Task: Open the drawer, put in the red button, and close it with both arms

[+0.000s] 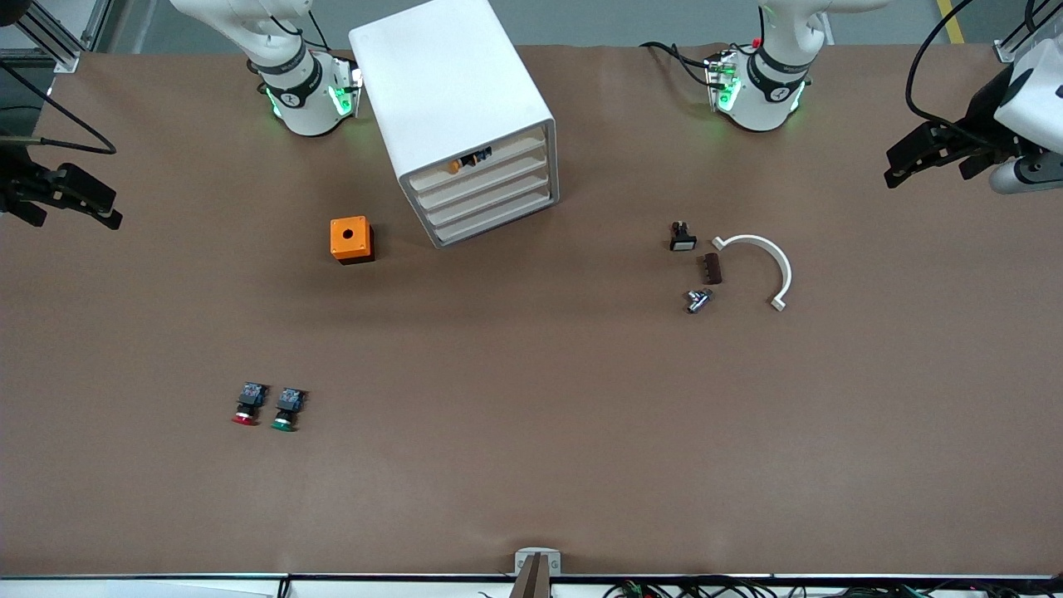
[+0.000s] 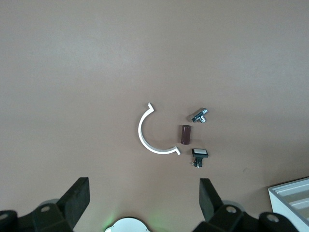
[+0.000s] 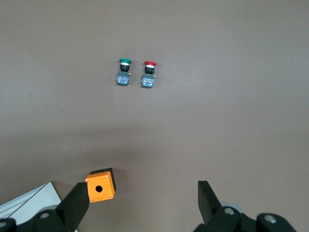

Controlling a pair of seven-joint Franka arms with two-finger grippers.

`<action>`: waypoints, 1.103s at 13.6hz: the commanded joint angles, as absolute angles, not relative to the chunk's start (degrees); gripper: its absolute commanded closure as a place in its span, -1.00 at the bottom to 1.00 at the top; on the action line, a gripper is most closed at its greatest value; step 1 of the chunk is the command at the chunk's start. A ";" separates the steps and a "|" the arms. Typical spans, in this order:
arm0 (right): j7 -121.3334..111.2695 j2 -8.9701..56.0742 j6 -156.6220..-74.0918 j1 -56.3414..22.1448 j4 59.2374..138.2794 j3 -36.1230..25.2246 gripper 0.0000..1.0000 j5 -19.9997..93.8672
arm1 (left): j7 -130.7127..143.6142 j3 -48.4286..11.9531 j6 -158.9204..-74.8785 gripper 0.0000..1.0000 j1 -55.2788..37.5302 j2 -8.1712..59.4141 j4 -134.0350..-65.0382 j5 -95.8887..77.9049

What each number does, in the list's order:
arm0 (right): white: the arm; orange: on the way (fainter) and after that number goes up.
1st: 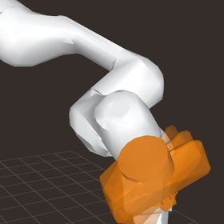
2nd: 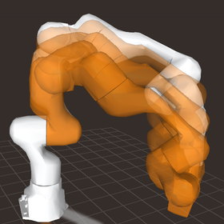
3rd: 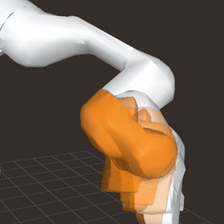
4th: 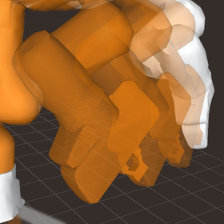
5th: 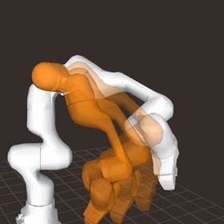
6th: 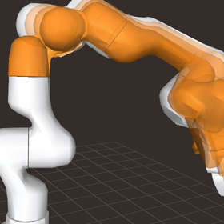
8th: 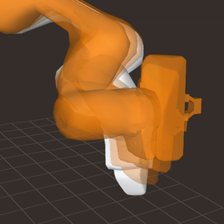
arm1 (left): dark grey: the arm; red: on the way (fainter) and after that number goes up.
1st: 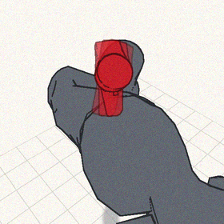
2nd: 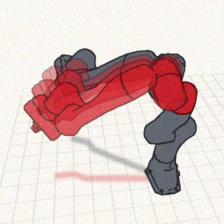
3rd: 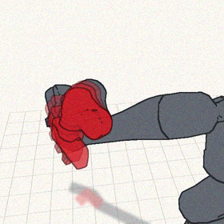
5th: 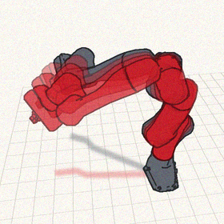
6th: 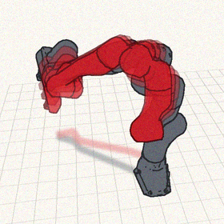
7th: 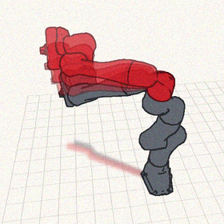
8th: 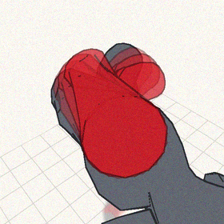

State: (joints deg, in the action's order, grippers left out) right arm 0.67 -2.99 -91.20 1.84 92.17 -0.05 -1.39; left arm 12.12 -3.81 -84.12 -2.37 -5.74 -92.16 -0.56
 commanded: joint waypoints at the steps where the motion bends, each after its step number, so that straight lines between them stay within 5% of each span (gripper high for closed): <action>1: 1.23 -3.52 -91.14 2.11 92.37 0.18 -1.00 -1.41 | 11.07 -4.13 -82.71 -0.99 -1.85 -5.27 -90.62 0.53; 9: 3.43 -3.25 -90.70 1.76 92.29 0.18 -1.00 -1.41 | 11.77 -4.75 -83.23 -0.99 -2.99 1.47 -89.30 3.17; 15: 2.46 2.18 -94.11 1.23 91.93 0.35 -1.00 -1.23 | 18.17 -5.71 -92.10 -0.99 -7.11 10.36 -89.47 2.90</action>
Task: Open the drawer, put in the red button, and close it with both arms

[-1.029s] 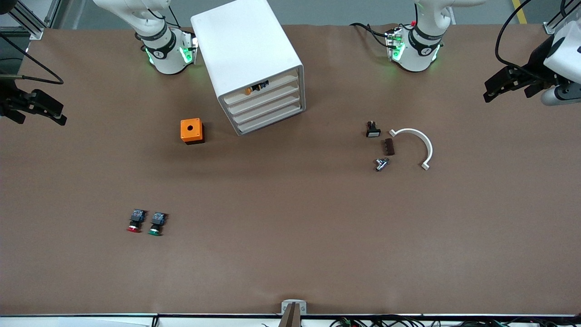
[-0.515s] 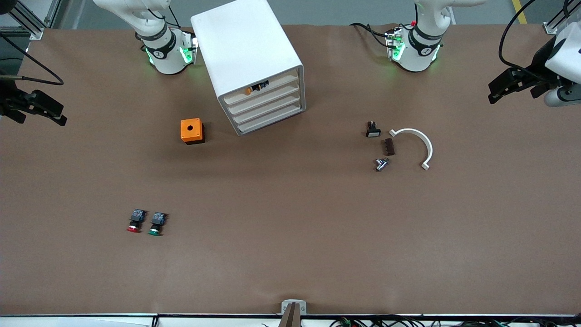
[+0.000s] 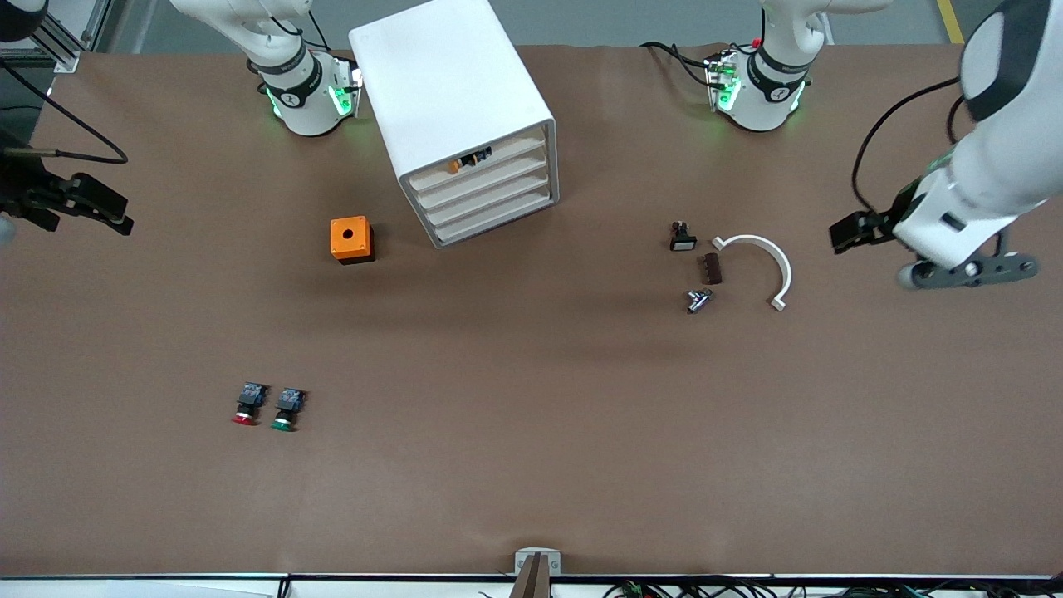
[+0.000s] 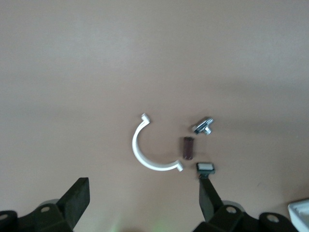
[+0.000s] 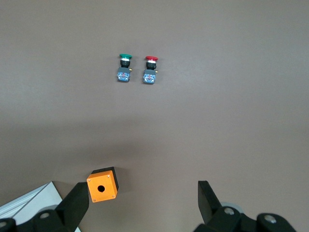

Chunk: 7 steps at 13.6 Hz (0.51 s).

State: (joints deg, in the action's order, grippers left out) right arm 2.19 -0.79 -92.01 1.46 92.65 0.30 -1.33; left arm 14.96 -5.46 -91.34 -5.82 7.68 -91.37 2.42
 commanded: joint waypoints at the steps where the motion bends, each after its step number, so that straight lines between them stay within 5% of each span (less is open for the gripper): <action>1: 1.94 4.02 -95.61 1.06 91.93 0.44 -1.00 -1.23 | 20.63 -5.71 -93.24 -0.99 -8.34 11.94 -89.39 2.81; 7: 2.55 16.59 -105.97 0.70 92.11 1.67 -1.00 -1.23 | 39.86 -5.71 -104.65 -0.99 -14.22 21.52 -89.21 -3.95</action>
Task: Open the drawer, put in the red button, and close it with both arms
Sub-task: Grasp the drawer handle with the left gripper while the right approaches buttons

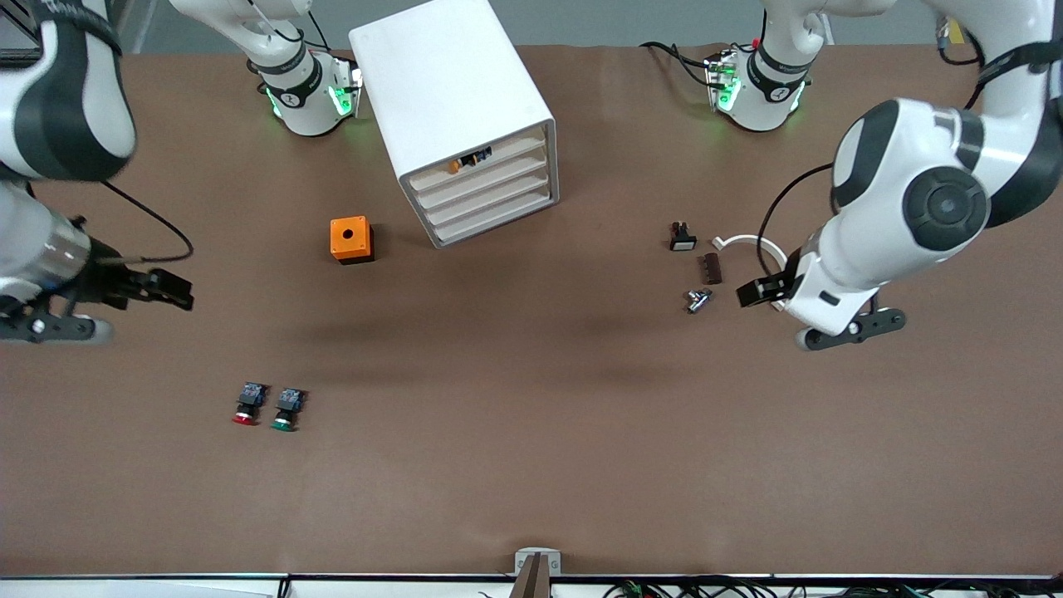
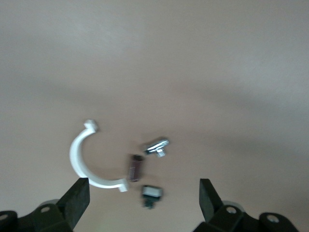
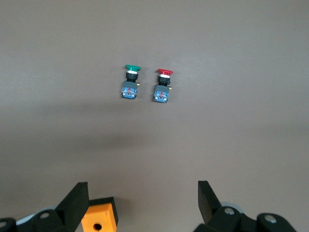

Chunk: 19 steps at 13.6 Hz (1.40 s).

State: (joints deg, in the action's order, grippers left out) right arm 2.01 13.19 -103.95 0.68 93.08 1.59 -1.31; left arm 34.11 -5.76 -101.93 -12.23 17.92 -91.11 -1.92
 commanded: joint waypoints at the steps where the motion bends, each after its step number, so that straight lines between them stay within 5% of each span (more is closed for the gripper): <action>1: 2.64 18.61 -107.91 0.79 92.02 1.67 -1.00 -1.23 | 44.08 -5.71 -106.42 -0.99 -16.07 23.19 -89.21 -4.04; 11: 2.46 35.14 -126.11 2.89 92.29 1.32 -1.00 0.09 | 71.95 -5.71 -107.75 -1.00 -29.16 35.15 -86.48 -14.49; 19: 3.52 39.46 -133.04 4.22 95.09 1.14 -1.00 5.19 | 106.06 -5.71 -107.75 -0.99 -37.96 40.96 -85.25 -27.30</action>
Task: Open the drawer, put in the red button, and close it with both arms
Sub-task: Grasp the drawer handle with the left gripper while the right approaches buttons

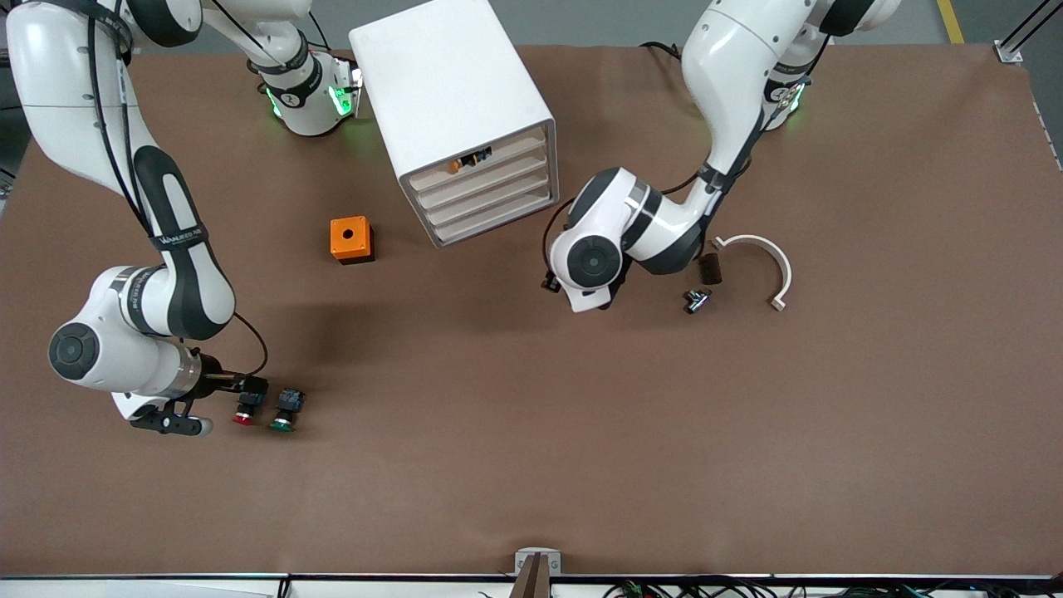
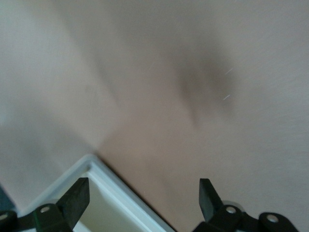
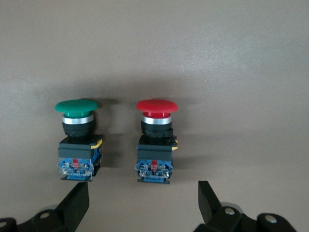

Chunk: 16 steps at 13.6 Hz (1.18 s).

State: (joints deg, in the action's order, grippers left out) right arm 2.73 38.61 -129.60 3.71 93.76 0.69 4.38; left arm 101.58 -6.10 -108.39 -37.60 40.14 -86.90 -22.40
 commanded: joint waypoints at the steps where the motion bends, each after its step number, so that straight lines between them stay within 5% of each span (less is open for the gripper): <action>1: 2.99 39.90 -134.11 4.13 95.71 1.06 -1.00 5.10 | 107.91 -5.71 -107.75 -0.99 -38.14 40.96 -85.25 -31.08; 5: 2.90 40.52 -134.21 4.39 95.80 0.97 -0.92 5.10 | 114.15 -5.71 -107.75 -0.98 -37.62 40.78 -85.25 -43.66; 10: 2.73 40.52 -134.12 4.22 95.80 0.97 -0.14 4.84 | 128.11 -5.71 -107.67 -0.83 -38.14 41.22 -85.25 -51.94; 14: 3.07 40.34 -133.86 4.31 95.28 0.97 0.56 4.66 | 131.31 -5.71 -106.27 -0.24 -38.67 43.15 -85.25 -56.41; 16: 3.08 40.08 -133.86 4.39 94.49 0.97 0.75 4.66 | 131.48 -5.71 -104.69 -0.18 -38.58 44.29 -85.25 -59.66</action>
